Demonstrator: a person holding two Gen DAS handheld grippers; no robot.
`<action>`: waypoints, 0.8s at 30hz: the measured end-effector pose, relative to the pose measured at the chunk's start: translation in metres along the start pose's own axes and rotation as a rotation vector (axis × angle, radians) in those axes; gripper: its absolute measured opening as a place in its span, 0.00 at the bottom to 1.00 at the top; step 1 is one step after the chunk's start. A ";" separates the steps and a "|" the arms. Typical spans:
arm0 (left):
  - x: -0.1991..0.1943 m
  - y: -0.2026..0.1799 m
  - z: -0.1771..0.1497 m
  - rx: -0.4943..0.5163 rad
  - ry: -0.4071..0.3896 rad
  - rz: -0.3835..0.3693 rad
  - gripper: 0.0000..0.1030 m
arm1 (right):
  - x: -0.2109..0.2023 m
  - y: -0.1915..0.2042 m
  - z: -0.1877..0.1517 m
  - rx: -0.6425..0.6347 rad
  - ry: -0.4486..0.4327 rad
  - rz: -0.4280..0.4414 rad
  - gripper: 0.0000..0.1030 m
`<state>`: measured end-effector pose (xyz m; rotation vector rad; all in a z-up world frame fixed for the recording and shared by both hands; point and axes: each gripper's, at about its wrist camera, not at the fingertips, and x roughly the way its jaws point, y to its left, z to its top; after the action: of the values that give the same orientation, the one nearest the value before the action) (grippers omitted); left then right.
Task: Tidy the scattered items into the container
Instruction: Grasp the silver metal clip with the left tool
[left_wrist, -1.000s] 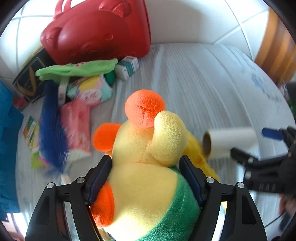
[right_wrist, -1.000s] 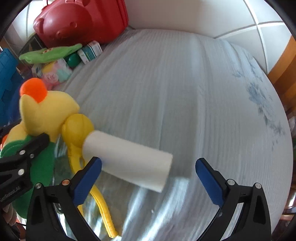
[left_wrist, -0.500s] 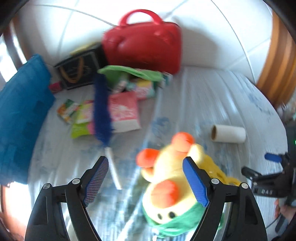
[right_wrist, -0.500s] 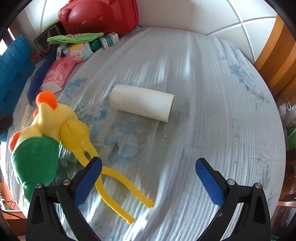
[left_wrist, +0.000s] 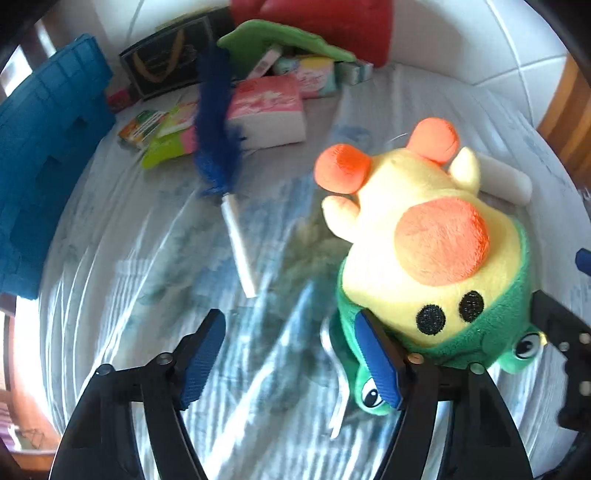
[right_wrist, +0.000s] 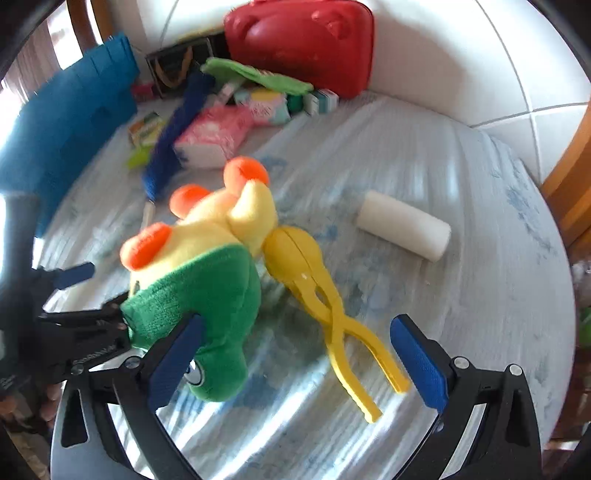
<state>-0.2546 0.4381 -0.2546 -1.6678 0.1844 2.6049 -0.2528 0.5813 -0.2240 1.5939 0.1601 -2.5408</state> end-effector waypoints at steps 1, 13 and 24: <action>-0.004 -0.017 0.004 0.032 -0.005 -0.071 0.68 | 0.004 -0.009 -0.008 0.026 0.019 -0.054 1.00; 0.000 -0.006 -0.022 0.009 0.014 -0.047 0.77 | -0.029 -0.091 -0.053 0.269 -0.021 -0.068 1.00; 0.041 0.003 -0.023 -0.079 0.047 -0.045 0.55 | -0.004 -0.028 -0.058 0.162 0.004 0.066 1.00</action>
<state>-0.2511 0.4316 -0.3012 -1.7373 0.0456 2.5746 -0.2044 0.6181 -0.2457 1.6302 -0.0994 -2.5576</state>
